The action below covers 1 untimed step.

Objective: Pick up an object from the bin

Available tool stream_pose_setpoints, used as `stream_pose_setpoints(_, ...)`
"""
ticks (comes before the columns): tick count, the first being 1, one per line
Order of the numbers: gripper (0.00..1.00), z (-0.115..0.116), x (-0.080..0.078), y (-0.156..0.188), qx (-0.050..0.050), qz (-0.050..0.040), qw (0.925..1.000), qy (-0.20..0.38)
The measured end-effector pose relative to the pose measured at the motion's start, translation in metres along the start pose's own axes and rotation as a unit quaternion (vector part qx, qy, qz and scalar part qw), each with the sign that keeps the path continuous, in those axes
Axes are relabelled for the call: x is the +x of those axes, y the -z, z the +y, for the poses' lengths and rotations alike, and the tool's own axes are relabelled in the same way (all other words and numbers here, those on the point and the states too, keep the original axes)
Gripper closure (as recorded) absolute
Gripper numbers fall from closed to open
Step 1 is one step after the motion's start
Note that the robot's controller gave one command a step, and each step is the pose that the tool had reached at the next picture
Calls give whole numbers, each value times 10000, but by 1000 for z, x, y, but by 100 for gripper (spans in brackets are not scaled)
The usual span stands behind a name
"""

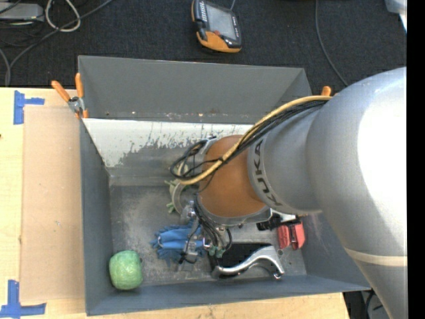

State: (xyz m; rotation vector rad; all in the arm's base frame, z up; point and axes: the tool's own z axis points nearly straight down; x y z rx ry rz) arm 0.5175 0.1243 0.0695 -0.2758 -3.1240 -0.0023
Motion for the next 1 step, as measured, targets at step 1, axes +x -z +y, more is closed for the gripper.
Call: stream_pose_setpoints(1, 100, 8, -3, 2, 10, 48, 9998, 194)
